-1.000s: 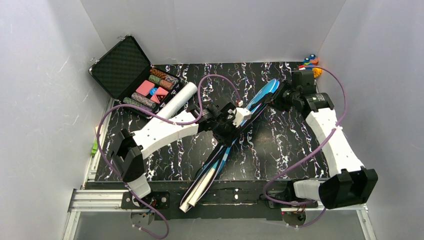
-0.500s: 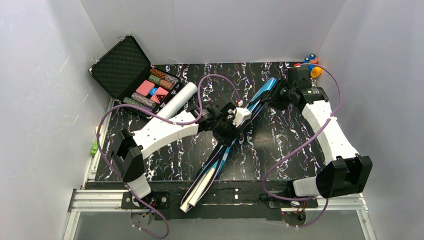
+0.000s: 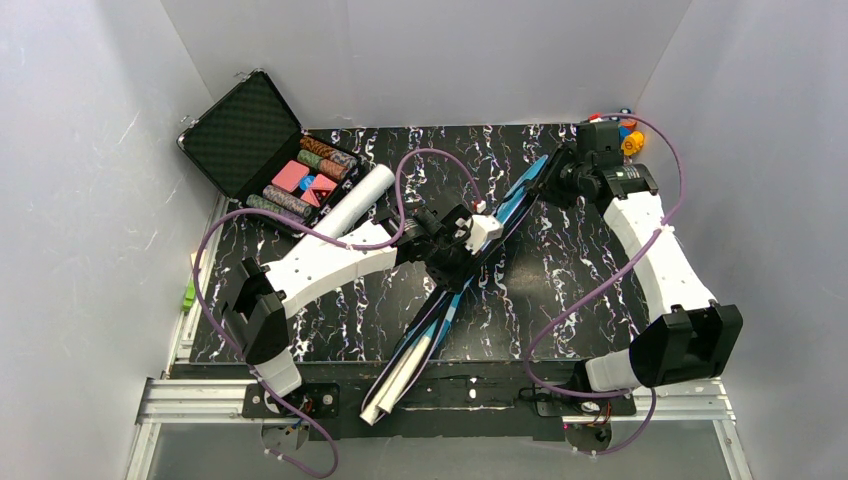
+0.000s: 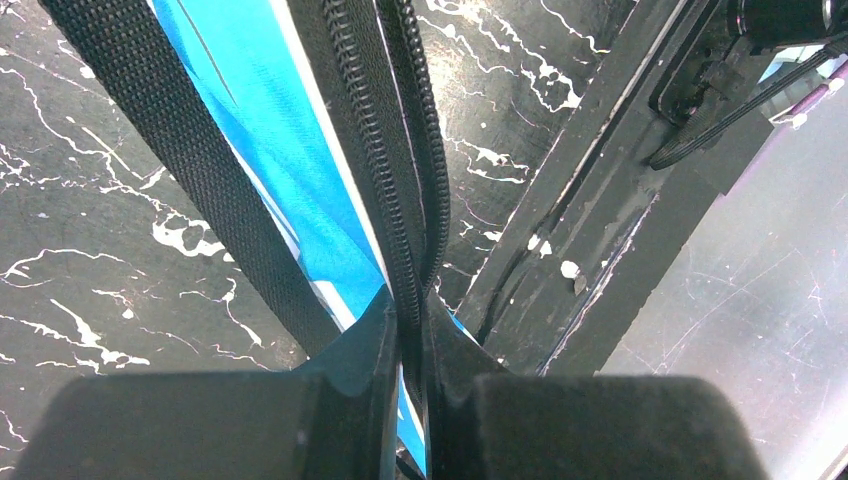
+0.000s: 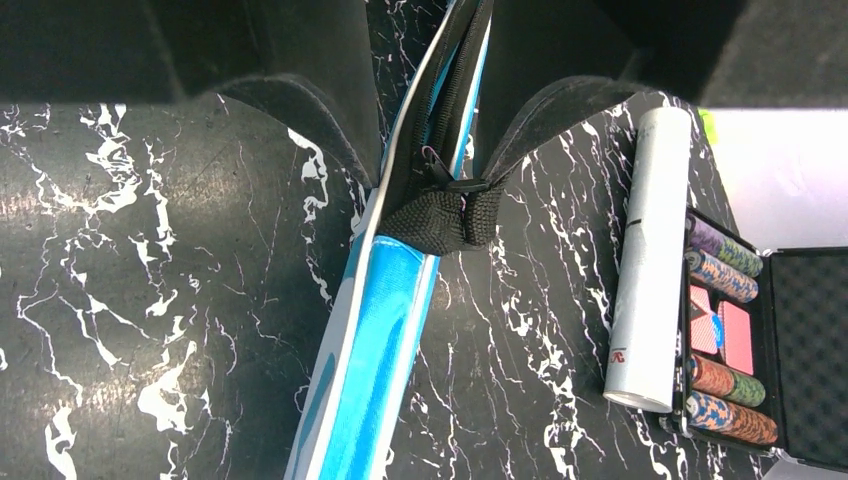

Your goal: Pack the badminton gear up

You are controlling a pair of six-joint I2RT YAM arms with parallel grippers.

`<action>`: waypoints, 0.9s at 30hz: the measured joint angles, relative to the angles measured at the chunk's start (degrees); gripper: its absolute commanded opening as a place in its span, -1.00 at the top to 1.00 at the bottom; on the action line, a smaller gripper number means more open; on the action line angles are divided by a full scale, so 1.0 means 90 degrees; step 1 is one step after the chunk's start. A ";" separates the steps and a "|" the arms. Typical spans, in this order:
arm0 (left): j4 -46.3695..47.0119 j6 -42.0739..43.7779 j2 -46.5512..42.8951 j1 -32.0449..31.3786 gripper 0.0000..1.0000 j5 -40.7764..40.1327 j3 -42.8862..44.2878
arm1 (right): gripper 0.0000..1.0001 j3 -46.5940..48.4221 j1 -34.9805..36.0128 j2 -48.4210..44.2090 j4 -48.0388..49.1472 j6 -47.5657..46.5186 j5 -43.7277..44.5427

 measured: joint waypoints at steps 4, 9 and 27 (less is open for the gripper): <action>-0.0002 0.0012 0.0000 0.0000 1.00 0.0010 0.0000 | 0.09 0.0129 0.0000 0.0066 0.0010 -0.0058 0.0027; 0.0000 0.0019 0.0000 0.0000 1.00 0.0010 0.0000 | 0.22 0.0153 0.0000 0.0121 0.0010 -0.0095 0.0049; 0.0002 0.0092 0.0000 -0.0039 1.00 -0.0024 0.0000 | 0.02 0.0350 -0.0044 0.0321 -0.0012 -0.0015 0.0248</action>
